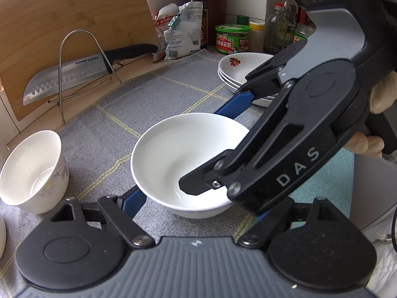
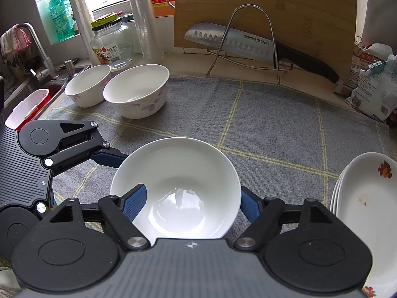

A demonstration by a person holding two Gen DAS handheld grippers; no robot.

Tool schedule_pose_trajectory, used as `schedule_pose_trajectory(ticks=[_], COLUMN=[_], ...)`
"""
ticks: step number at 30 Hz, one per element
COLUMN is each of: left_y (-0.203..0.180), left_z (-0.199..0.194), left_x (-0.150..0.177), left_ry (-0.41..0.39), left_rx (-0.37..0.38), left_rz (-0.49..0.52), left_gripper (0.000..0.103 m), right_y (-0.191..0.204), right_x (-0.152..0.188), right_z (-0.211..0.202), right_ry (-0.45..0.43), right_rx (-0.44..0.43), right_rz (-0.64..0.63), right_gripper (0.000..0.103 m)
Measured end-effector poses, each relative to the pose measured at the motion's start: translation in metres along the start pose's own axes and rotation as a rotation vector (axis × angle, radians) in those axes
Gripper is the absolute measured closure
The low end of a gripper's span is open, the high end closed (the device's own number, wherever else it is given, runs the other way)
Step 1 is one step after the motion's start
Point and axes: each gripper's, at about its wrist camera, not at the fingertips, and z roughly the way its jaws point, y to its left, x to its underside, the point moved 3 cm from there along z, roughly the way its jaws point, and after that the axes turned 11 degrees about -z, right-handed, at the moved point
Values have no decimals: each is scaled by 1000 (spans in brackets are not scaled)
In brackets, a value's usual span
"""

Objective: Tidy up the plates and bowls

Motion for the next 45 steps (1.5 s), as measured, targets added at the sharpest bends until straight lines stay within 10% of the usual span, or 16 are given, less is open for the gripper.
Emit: schedule_pose_trajectory(ticks=[3,26,45], left_y=[1,108,194], left_z=[-2,-77,-24], left_x=[3,16,-57], left_ry=[4,-29,92], left_rx=[-24,-383,-297], left_rz=[2,-294,-248], left_gripper=[12,10,10], right_y=[2,38,62], right_x=[-1,-59,-98], right_z=[-3,17,72], right_ry=[-13,-66,-20], right_rx=[19,7,32], right_rz=[-10,-205,-275], right_gripper=[0,0,0])
